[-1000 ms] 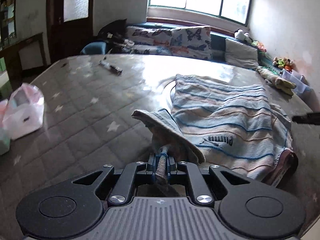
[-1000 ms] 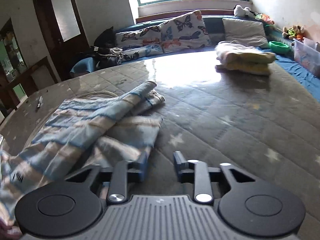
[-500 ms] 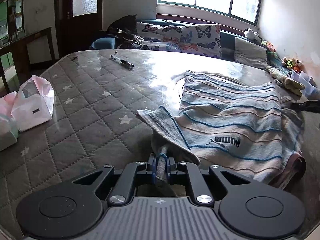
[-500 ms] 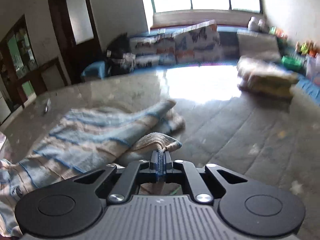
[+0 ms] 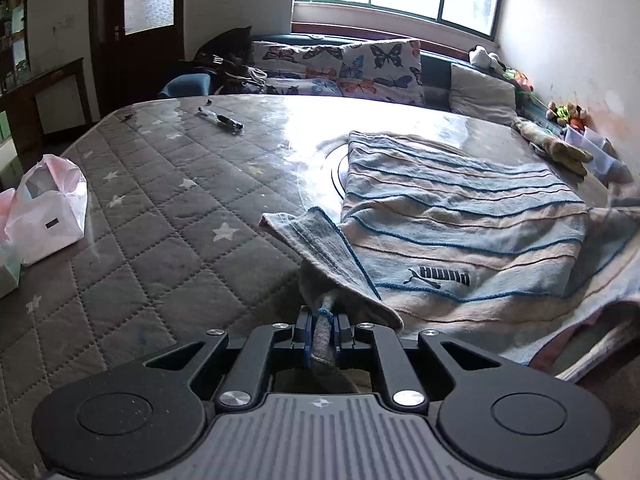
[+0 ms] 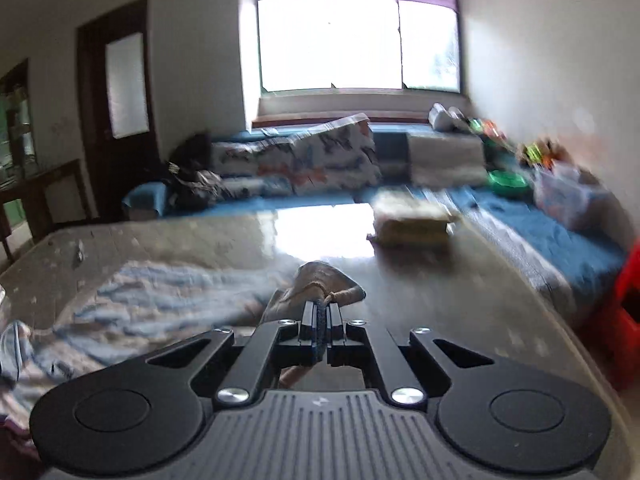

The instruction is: Fold clothes

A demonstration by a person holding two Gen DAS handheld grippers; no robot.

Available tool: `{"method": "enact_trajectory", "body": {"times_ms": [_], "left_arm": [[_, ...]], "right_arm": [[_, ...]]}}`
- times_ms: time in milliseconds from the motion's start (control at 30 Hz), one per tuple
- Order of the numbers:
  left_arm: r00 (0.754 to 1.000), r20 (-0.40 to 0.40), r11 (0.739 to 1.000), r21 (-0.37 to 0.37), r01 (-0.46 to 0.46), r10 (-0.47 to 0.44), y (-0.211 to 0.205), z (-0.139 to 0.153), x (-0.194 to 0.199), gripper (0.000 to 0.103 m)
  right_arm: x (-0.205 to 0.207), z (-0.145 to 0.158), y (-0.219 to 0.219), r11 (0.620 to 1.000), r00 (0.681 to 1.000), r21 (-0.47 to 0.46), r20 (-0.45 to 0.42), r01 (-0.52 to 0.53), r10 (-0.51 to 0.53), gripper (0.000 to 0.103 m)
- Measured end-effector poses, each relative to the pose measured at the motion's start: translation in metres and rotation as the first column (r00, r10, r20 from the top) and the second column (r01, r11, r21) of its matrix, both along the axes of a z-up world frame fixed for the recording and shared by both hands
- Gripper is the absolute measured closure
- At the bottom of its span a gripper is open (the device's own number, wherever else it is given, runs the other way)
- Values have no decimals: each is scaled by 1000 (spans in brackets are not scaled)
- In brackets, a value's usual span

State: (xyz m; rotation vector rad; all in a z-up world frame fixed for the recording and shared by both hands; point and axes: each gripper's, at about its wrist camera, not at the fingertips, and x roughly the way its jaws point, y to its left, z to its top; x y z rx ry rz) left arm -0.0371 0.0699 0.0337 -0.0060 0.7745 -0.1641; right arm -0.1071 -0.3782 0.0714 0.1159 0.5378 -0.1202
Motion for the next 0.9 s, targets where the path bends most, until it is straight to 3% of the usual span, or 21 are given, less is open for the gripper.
{"method": "enact_trajectory", "body": {"times_ms": [300, 667, 900], "left_arm": [[999, -38, 999, 35, 28, -26, 2, -4, -5, 91], [998, -59, 999, 29, 33, -32, 1, -11, -10, 91], [997, -59, 998, 34, 45, -42, 4, -11, -7, 90]], "right_arm": [[-66, -20, -9, 994, 988, 72, -136, 83, -73, 98], [-105, 1, -8, 989, 979, 38, -155, 141, -133, 99], [-118, -9, -9, 982, 963, 47, -210, 184, -171, 95]]}}
